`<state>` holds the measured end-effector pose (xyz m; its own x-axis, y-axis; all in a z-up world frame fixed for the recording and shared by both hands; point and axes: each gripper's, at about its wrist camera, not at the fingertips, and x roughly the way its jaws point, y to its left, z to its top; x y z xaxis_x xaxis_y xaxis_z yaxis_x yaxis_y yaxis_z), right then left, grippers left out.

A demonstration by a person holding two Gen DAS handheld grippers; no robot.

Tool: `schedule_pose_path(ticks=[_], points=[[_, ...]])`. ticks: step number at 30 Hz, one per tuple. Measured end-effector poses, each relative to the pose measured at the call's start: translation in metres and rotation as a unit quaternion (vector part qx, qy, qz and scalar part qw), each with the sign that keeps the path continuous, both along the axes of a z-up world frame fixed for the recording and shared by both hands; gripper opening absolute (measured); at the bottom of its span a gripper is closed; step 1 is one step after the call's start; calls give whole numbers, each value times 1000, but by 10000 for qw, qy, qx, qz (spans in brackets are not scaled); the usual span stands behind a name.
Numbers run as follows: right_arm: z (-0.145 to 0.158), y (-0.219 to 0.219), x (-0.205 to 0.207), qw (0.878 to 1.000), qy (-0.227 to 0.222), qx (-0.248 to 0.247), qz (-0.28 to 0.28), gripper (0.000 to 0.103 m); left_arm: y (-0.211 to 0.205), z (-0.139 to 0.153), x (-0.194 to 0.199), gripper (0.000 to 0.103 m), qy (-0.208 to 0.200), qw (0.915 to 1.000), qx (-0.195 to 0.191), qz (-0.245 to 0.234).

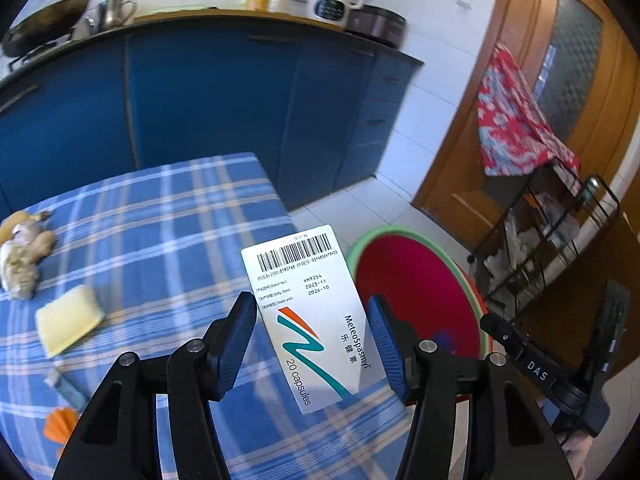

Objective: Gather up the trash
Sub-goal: 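Carry the box and blue cloth over the red basin and open both tools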

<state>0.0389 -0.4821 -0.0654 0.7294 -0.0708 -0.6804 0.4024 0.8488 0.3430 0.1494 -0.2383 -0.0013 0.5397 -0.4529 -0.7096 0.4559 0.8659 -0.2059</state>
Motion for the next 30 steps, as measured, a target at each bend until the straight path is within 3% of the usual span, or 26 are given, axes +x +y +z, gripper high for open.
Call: schedule_pose_path(ticks=[18,30], points=[[16,-28,-48,9985,-321,-109,-421,30,-103,-42,1,59,322,9934,361,-1044],[15,-32,-54,9983,-352,-23,-456,32,-111,-43,-2,65,393,9928,378,-1069]])
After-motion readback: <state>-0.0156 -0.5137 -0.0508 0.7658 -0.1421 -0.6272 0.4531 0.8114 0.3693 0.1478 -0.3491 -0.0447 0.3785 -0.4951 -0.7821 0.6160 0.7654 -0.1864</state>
